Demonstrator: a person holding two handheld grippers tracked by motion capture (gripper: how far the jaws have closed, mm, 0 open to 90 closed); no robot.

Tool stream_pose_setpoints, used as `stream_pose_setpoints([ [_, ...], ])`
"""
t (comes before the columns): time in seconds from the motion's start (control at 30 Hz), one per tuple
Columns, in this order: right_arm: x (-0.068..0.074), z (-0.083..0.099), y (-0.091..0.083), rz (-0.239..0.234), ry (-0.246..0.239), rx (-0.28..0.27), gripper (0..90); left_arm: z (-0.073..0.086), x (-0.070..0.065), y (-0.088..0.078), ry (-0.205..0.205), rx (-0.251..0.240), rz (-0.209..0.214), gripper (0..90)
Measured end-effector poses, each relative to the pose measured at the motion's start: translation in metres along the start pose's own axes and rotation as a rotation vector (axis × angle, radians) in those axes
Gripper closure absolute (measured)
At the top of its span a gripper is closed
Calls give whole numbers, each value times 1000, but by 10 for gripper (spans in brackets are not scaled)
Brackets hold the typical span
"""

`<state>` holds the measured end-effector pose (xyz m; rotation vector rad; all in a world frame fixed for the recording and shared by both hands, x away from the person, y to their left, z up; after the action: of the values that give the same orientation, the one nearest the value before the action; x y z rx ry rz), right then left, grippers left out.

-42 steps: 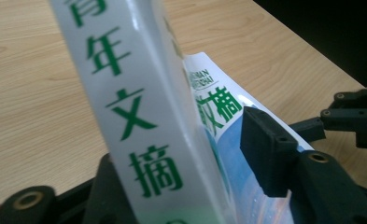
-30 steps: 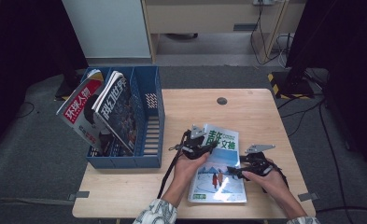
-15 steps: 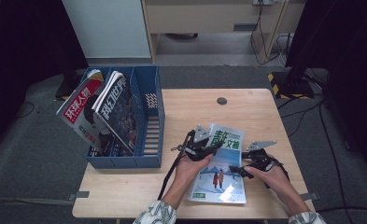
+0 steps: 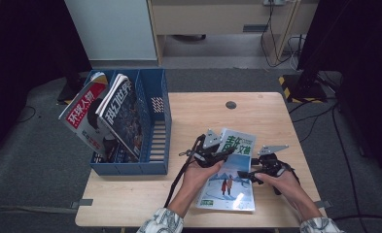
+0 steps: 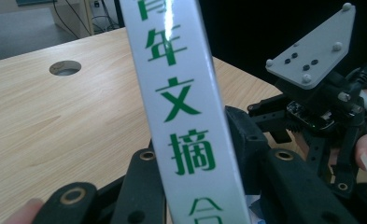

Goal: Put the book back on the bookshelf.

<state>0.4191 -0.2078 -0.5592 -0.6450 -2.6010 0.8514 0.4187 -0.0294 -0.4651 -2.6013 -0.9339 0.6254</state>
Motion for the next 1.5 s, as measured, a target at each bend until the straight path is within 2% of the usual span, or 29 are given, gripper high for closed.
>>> stream_pose_setpoints([
  [0.07,2,-1,0,-19,-15,-9,198,-1,-2,0,7,-1,7,695],
  [0.17,3,-2,-1,-8,-21,-1,213,-2,-4,-1,18,-5,16,696],
  [0.27,1,-3,-7,-1,-35,-9,295,-4,-6,-3,40,-15,21,698],
  [0.57,-1,-12,-26,76,-78,-56,529,-12,-5,-12,66,-65,37,702],
  [0.8,1,-22,-34,115,-95,-78,635,-17,-2,-20,72,-97,45,705],
  [1.0,4,-29,-40,153,-115,-85,666,-20,0,-24,71,-122,49,711],
  [1.2,6,-38,-48,203,-154,-80,684,-23,5,-28,45,-116,52,732],
  [1.3,8,-44,-51,232,-179,-78,688,-25,7,-31,42,-128,52,733],
  [1.5,10,-56,-58,274,-225,-71,690,-30,8,-37,57,-158,58,733],
])
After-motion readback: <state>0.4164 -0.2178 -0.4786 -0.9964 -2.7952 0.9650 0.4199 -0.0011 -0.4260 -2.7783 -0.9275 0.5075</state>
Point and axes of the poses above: each handheld gripper's, and its own axes: y roughly forward along the jaws, z roughly out of its underside, x roughly to its left, the point moved 5 cm from there along y, roughly forward along the jaws, and after that the axes turned 11 degrees about -y, right-handed, at the moved point
